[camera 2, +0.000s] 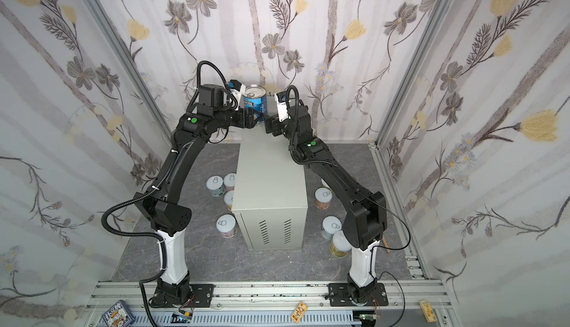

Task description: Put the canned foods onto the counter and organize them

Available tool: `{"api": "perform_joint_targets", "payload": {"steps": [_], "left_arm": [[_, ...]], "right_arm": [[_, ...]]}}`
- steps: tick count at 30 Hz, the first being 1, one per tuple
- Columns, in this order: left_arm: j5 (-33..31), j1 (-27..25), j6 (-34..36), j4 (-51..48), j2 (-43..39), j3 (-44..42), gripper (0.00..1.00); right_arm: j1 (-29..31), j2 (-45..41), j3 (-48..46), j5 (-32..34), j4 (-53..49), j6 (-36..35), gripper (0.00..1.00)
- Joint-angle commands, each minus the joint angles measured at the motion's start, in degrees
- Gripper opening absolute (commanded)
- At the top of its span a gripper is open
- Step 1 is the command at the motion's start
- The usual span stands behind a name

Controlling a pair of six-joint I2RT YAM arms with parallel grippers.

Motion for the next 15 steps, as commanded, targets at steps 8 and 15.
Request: {"api": "perform_joint_targets", "payload": {"steps": [8, 15], "left_arm": [[-3.17, 0.56, 1.28, 1.61, 3.44, 3.14, 0.79], [-6.46, 0.5, 1.42, 4.68, 4.65, 3.14, 0.79]], "right_arm": [[-0.75, 2.09, 2.91, 0.24, 1.8, 1.73, 0.92], [-2.0, -7.73, -3.58, -0.06, -1.82, 1.04, 0.95]]}}
